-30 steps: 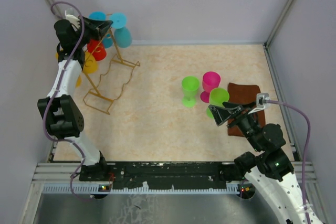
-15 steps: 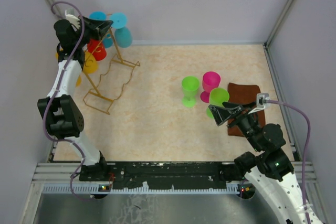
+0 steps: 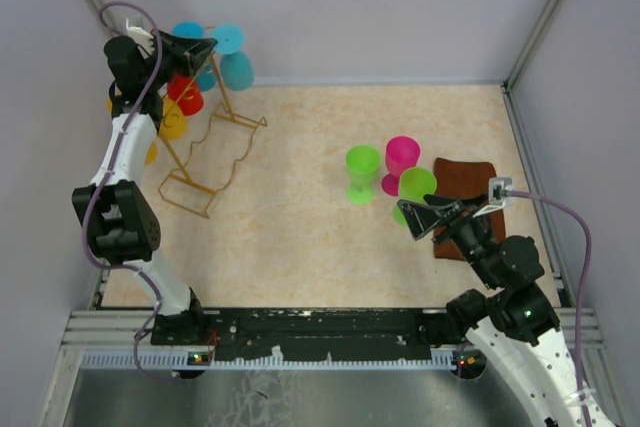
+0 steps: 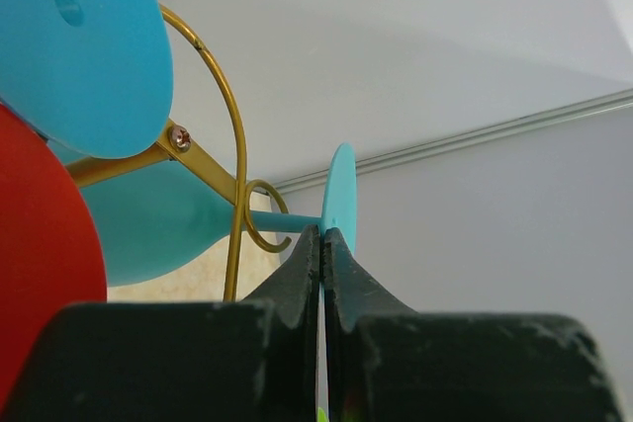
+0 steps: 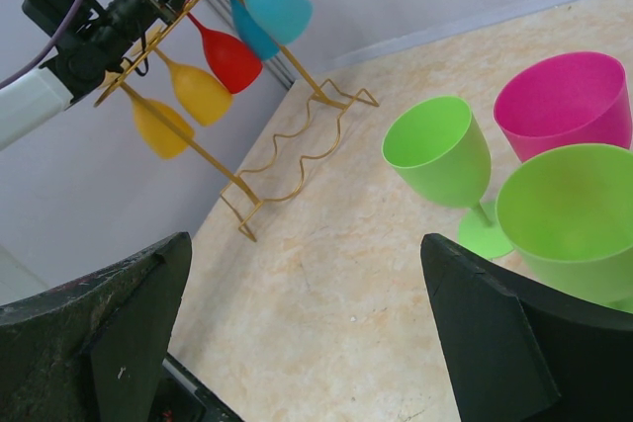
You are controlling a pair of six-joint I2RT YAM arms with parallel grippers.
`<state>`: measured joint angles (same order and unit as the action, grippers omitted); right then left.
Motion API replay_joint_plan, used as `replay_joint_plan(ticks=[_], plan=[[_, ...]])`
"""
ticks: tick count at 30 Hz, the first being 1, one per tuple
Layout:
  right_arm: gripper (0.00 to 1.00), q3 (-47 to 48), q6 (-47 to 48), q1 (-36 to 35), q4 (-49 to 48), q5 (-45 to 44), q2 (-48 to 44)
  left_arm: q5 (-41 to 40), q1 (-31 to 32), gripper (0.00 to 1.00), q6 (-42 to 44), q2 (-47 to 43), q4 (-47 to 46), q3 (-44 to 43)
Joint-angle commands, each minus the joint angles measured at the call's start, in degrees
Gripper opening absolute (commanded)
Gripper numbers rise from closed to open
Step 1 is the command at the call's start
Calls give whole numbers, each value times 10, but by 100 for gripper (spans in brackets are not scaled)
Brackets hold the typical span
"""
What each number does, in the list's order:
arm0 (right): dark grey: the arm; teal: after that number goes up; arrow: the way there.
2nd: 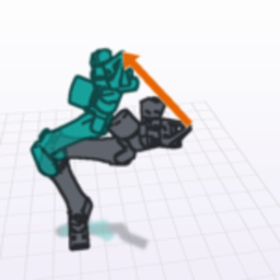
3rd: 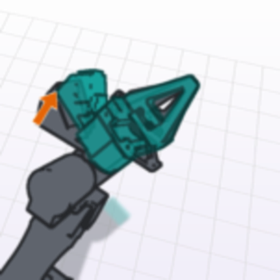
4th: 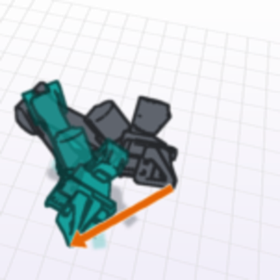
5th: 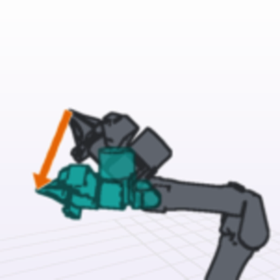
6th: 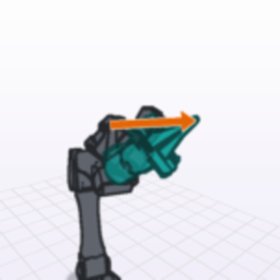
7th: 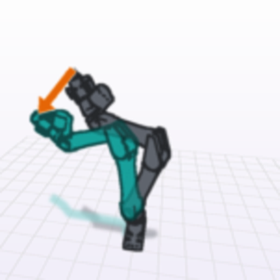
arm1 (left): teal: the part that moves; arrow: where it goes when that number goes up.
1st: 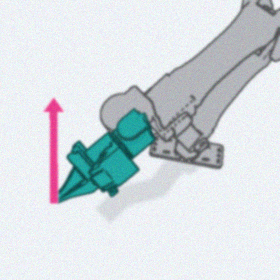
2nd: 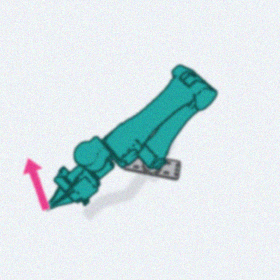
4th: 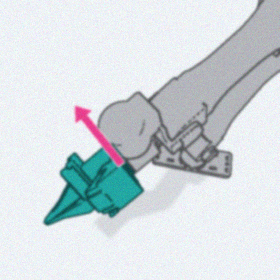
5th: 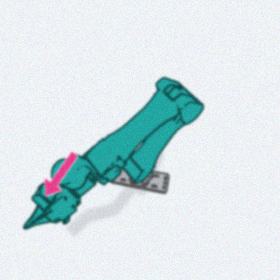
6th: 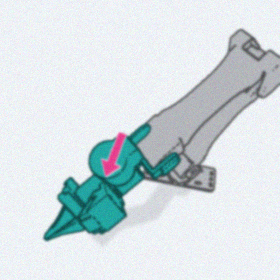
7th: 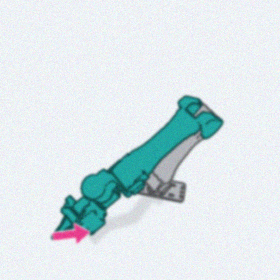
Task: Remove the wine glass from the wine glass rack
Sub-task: Pick up the wine glass from the wine rack.
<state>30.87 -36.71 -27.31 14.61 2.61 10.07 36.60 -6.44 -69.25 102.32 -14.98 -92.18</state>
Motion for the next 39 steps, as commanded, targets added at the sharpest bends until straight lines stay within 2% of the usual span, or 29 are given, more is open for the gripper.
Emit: replay_joint_plan(ticks=[1, 20, 39], plan=[[99, 24, -4, 0, -14, -11, -8, 7, 8, 0, -6, 10, 4, -14], [99, 31, 8, 0, 2, -20, -11, -20, 22, 0, -9, 13, 6, -21], [99, 31, 7, 0, 0, -23, -11, -9, 29, 0, -3, 18, 9, -27]])
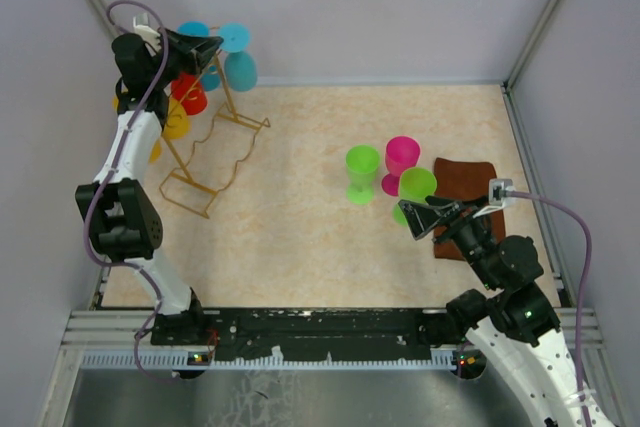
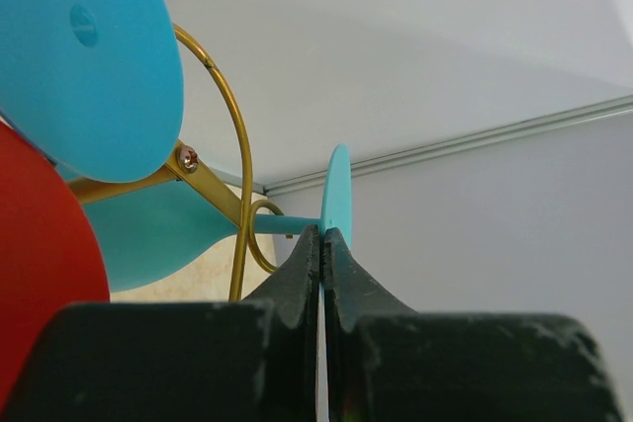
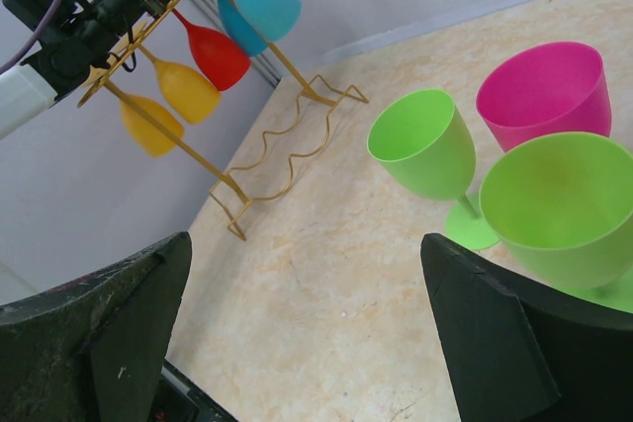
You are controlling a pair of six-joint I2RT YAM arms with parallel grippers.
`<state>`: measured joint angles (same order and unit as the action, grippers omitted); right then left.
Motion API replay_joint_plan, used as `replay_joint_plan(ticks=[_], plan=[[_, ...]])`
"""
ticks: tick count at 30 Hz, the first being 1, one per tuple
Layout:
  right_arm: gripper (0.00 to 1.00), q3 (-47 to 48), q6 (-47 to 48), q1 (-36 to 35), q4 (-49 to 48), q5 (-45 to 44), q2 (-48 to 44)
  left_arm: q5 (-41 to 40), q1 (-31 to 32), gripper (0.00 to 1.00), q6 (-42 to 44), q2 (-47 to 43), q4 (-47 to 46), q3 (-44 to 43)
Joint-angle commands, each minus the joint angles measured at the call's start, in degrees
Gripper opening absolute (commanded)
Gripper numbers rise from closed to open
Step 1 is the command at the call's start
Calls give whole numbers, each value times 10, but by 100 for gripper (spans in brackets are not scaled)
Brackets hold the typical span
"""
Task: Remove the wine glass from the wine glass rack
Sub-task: Pick up the wine glass from the wine rack.
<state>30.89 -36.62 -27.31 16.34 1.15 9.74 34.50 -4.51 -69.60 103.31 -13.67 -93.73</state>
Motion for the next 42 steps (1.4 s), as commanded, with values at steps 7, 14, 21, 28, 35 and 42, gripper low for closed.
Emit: replay_joint_plan(ticks=[7, 14, 21, 28, 35, 42], plan=[[99, 30, 5, 0, -12, -11, -8, 16, 11, 0, 22, -2, 13, -6], [99, 28, 4, 0, -15, -9, -5, 17, 11, 0, 37, -6, 26, 5], [99, 24, 4, 0, -18, -9, -4, 21, 23, 0, 48, 5, 34, -21], [99, 25, 4, 0, -10, -11, -6, 11, 32, 0, 44, 22, 54, -57], [99, 27, 7, 0, -3, -14, -7, 14, 36, 0, 43, 18, 49, -48], [99, 23, 6, 0, -4, -16, -6, 45, 36, 0, 58, 21, 46, -50]])
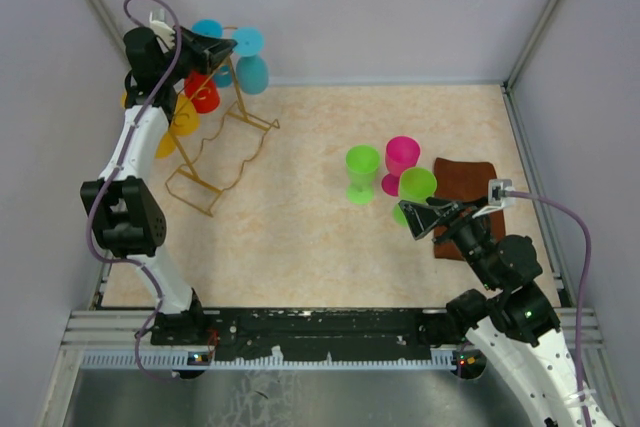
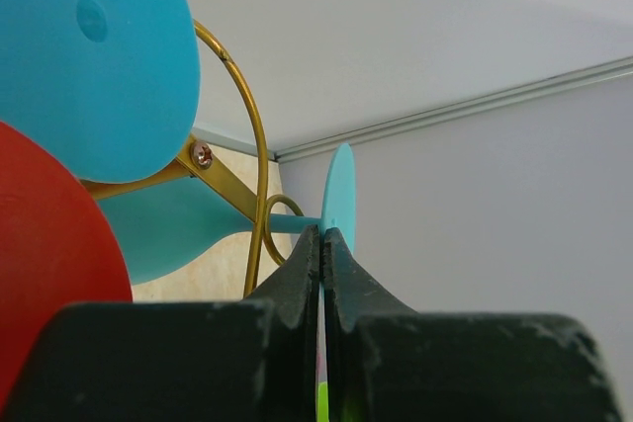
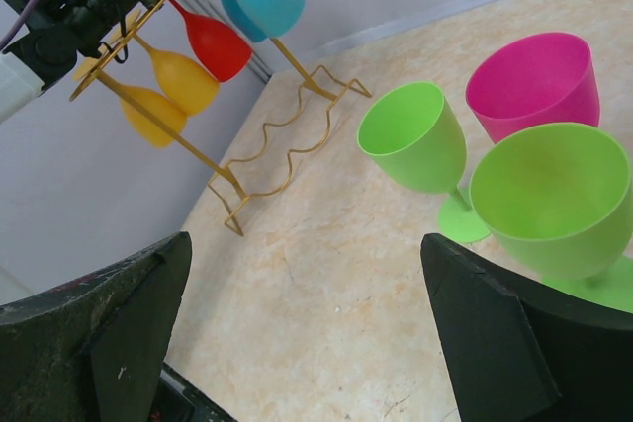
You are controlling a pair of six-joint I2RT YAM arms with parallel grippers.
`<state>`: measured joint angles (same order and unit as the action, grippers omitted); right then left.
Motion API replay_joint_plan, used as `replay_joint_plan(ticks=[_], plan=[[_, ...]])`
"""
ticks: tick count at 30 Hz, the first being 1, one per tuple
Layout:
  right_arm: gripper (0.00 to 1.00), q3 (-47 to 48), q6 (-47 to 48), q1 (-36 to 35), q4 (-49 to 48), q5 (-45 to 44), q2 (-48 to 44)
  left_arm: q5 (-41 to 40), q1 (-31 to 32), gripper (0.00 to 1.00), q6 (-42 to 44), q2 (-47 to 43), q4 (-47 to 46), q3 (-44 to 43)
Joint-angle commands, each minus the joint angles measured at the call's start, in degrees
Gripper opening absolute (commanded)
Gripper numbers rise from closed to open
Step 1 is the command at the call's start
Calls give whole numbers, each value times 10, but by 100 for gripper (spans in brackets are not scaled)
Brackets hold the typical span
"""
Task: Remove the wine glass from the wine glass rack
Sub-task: Pick up the wine glass from the wine rack.
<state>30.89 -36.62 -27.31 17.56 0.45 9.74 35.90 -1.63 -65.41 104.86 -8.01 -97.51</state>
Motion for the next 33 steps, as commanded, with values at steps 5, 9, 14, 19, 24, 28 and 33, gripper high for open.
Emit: replay_joint_plan(ticks=[5, 9, 14, 19, 24, 28, 33], plan=[[99, 22, 5, 0, -15, -9, -6, 29, 8, 0, 19, -3, -10, -11], [99, 22, 4, 0, -13, -10, -6, 16, 8, 0, 14, -13, -14, -12], [99, 24, 5, -1, -11, -11, -6, 2, 7, 0, 25, -16, -3, -24], [99, 23, 5, -1, -9, -13, -6, -11, 7, 0, 63, -21, 12, -33], [99, 22, 6, 0, -5, -14, -7, -22, 7, 0, 126, -26, 46, -45], [99, 21, 6, 0, -6, -14, -6, -21, 7, 0, 154, -21, 60, -55], [99, 20, 5, 0, -9, -14, -6, -1, 7, 0, 176, -8, 70, -73]])
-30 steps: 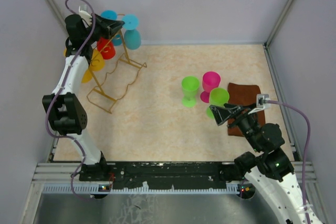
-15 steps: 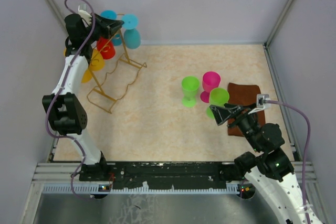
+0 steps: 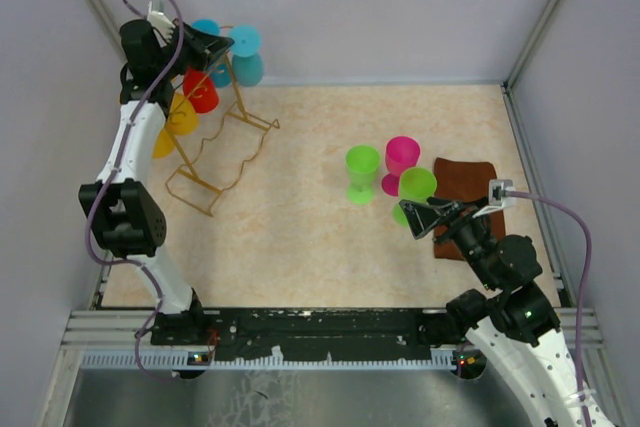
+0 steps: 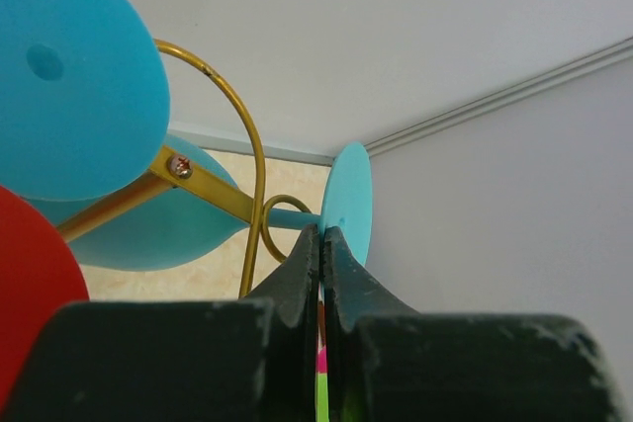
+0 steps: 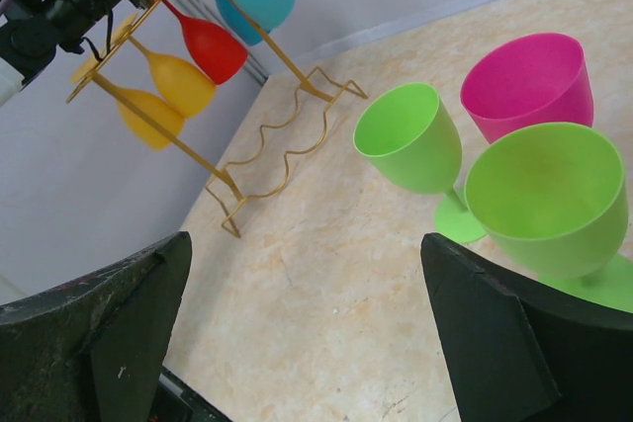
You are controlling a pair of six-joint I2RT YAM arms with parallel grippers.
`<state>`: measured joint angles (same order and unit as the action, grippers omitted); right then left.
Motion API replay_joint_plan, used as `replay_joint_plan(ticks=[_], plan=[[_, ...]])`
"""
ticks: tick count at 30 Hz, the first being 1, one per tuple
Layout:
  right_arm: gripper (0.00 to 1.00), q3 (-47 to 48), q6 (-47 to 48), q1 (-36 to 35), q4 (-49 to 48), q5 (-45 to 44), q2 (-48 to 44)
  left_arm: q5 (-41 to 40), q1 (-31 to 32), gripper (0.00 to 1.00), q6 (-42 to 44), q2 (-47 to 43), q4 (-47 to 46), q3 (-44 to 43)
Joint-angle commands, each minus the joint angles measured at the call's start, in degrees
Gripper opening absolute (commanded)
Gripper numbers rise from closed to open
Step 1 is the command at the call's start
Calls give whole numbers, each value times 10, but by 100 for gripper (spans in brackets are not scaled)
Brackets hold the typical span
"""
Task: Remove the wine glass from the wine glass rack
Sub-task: Pick up the wine glass from the wine rack.
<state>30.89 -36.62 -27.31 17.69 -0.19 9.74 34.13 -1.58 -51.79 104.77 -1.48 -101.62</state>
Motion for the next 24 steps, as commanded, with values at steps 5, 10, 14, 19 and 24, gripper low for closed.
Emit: replay_joint_plan(ticks=[5, 10, 14, 19, 24], plan=[[99, 19, 4, 0, -12, -8, -6, 25, 8, 0, 75, 6, 44, -66], [99, 16, 1, 0, -20, -6, -3, 21, 8, 0, 71, 2, 53, -67], [99, 17, -2, 0, -22, -4, 2, 23, 9, 0, 65, 3, 60, -73], [99, 18, -4, 0, -21, -4, 2, 37, 9, 0, 59, 9, 60, -80], [99, 18, -4, 0, -22, -5, 2, 45, 10, 0, 55, 12, 71, -89]])
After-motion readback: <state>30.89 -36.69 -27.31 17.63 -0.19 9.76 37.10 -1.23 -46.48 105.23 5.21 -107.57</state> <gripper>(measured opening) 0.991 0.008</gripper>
